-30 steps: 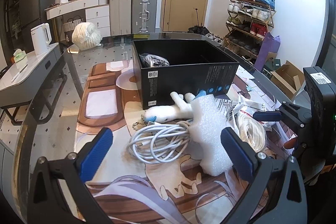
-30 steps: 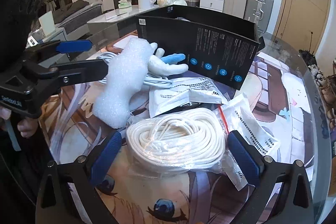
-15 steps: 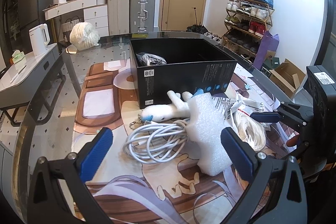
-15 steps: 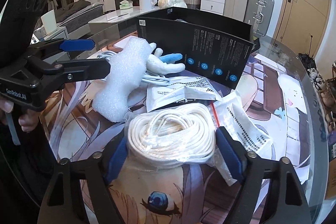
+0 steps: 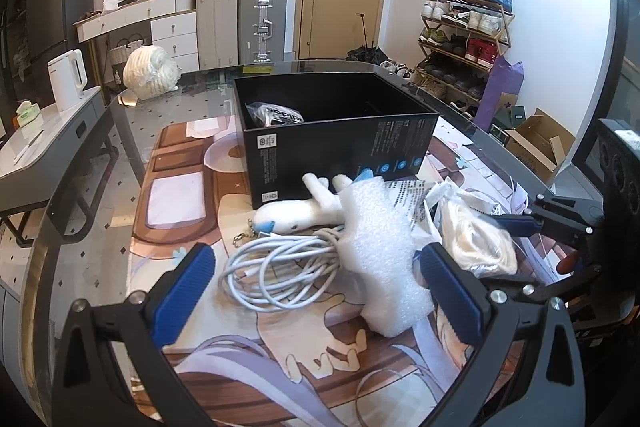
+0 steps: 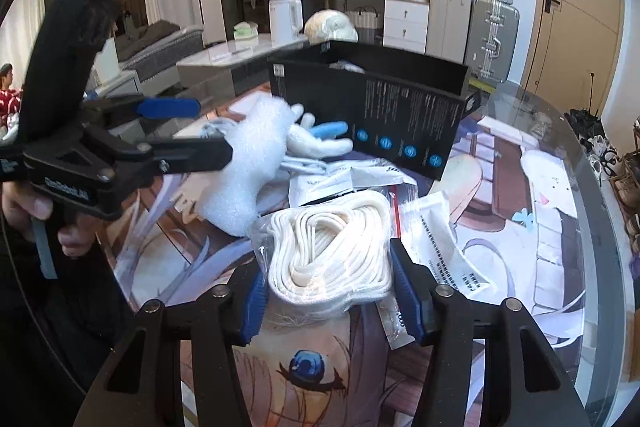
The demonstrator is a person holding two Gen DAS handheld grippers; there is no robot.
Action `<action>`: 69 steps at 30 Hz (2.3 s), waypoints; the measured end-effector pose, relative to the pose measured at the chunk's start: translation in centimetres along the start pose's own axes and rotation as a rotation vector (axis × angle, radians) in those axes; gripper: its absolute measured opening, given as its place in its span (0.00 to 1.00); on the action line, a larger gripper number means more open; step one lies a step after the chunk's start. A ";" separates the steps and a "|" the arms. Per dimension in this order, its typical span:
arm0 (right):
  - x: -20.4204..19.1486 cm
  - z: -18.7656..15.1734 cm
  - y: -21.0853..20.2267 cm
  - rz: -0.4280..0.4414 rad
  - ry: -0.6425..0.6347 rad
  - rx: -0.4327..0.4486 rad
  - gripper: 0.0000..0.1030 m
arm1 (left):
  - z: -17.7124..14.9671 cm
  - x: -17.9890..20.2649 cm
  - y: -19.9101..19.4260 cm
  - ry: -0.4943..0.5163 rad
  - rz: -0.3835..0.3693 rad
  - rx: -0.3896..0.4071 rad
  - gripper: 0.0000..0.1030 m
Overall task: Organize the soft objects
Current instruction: 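Grasp the white foam piece with the left tool while the right tool lifts the rope bag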
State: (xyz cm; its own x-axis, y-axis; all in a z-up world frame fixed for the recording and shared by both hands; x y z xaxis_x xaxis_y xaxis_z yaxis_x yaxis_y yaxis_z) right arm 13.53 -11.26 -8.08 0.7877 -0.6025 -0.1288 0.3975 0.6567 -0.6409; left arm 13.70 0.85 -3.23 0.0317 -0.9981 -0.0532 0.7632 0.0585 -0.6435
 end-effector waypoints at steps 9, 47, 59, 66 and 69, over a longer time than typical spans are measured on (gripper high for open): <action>0.7 1.0 -3.4 -0.042 0.014 0.121 0.53 | -0.4 1.3 0.2 0.048 -0.005 -0.009 0.96; 1.4 1.0 -4.7 -0.077 0.032 0.162 0.54 | 0.1 3.7 -1.8 0.193 0.030 0.114 0.36; -0.1 2.8 -5.5 -0.048 0.001 0.187 0.54 | 2.7 2.0 -3.7 0.073 -0.027 0.139 0.36; -1.0 5.4 -6.4 -0.044 -0.048 0.190 0.53 | 5.0 1.0 -4.6 0.028 -0.038 0.160 0.36; -1.1 6.4 -6.8 -0.046 -0.063 0.195 0.53 | 6.1 0.5 -4.7 0.014 -0.037 0.168 0.36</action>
State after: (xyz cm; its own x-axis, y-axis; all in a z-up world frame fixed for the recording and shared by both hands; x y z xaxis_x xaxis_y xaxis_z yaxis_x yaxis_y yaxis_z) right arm 12.96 -12.17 1.29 0.7922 -0.6081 -0.0516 0.5121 0.7083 -0.4859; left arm 14.06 -0.06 4.43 -0.0068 -0.9991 -0.0427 0.8609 0.0159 -0.5085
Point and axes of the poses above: each gripper's, at about its wrist camera, not at the fingertips, and y roughly the way its jaws point, x to its right, z to its top, the point moved 7 cm from there along y, roughly the way its jaws point, and after that the axes turned 14 degrees about z, right-handed, at the moved point
